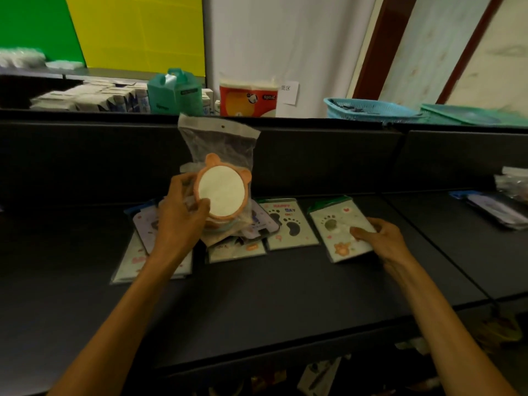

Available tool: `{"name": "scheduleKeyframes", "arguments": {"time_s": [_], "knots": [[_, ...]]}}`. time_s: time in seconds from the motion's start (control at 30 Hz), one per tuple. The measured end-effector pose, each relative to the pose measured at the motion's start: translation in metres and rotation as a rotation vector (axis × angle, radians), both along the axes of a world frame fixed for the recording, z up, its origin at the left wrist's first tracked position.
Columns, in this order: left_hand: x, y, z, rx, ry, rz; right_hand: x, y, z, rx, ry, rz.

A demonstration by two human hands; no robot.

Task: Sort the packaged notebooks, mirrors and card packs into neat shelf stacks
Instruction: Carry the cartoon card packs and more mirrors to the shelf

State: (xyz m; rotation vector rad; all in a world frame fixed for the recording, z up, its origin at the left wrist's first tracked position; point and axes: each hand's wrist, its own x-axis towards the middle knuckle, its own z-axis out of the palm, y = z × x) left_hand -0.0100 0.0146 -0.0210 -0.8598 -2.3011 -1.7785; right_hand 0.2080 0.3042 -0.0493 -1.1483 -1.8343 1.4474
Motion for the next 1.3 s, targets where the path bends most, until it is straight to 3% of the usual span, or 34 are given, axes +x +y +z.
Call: {"name": "scheduleKeyframes", "arguments": {"time_s": [0.57, 1.17, 1.3], "knots": [[0.111, 0.121, -0.019, 0.134, -0.267, -0.52, 0.135, 0.025, 0.009, 0.145, 0.253, -0.075], [0.337, 0.327, -0.021, 0.096, -0.368, -0.681, 0.377, 0.179, -0.002, 0.18, 0.272, -0.218], [0.364, 0.362, -0.022, 0.082, -0.315, -0.687, 0.409, 0.202, 0.001, 0.189, 0.275, -0.247]]}}
